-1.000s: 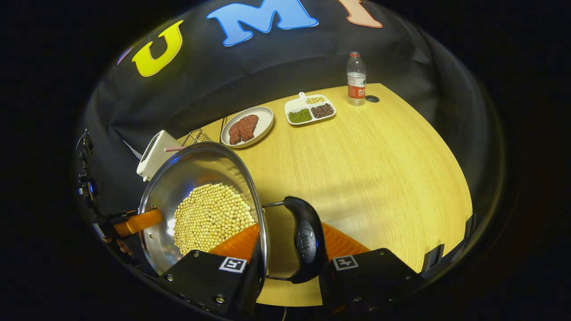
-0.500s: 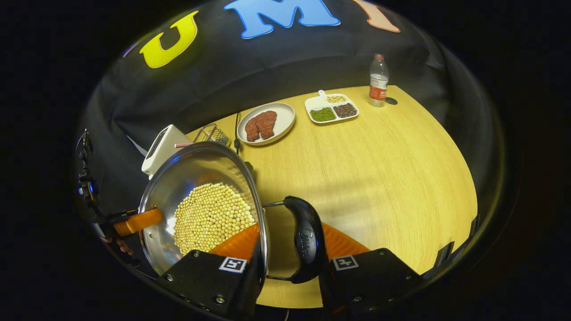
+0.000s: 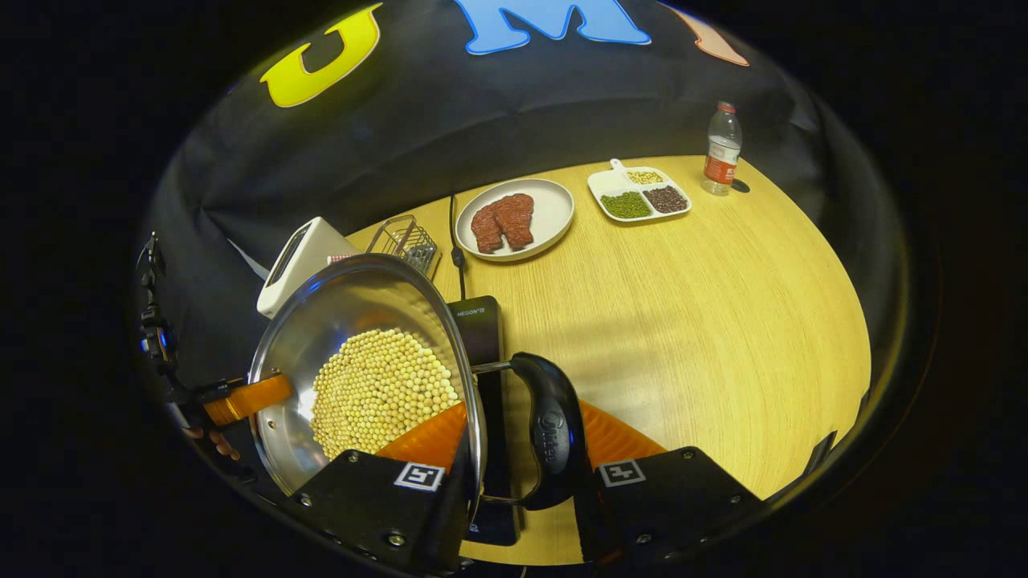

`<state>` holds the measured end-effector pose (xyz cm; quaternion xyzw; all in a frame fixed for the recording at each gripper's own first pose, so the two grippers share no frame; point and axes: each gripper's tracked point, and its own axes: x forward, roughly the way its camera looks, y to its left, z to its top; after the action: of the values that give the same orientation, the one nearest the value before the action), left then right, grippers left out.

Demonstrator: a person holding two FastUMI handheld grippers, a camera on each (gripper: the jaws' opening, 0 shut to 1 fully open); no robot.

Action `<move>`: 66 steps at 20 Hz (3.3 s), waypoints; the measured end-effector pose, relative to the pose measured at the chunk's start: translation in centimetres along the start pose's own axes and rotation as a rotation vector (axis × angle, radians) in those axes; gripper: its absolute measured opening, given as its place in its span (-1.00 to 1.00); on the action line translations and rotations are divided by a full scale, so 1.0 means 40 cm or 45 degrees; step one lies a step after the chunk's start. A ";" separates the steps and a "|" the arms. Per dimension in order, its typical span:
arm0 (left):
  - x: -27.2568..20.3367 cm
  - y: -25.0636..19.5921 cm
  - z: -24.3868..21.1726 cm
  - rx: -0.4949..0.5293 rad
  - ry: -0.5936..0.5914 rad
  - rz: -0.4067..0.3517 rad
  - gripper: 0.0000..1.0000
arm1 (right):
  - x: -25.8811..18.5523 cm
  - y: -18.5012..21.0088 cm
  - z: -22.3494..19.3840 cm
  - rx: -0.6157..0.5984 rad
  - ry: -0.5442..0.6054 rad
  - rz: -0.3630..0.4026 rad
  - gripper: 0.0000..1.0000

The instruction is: First push the handle of the pot to place it horizontally, then grasp the pot with both hands and set it on the induction cooktop.

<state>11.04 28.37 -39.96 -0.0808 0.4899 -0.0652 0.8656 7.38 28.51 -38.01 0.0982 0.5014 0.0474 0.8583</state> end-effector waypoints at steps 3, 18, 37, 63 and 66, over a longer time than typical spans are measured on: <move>0.021 0.033 0.009 -0.003 0.006 0.004 0.21 | 0.032 0.026 0.006 0.012 0.007 0.000 0.11; 0.134 0.098 -0.031 -0.036 0.055 -0.012 0.21 | 0.136 0.043 -0.024 0.007 0.078 -0.036 0.11; 0.162 0.107 -0.038 -0.037 0.017 -0.045 0.29 | 0.162 0.033 -0.053 0.052 0.062 -0.004 0.11; -0.699 -0.549 0.430 -0.057 -1.151 0.093 0.99 | -0.737 -0.270 0.509 -0.250 -1.081 0.038 0.98; -0.751 -0.717 0.453 -0.037 -1.216 0.063 0.87 | -0.838 -0.349 0.540 -0.249 -1.146 0.026 0.97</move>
<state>10.24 7.45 0.24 -0.1023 0.0399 0.0067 0.9939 9.42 6.23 -2.17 0.0325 0.0708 0.0557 0.9954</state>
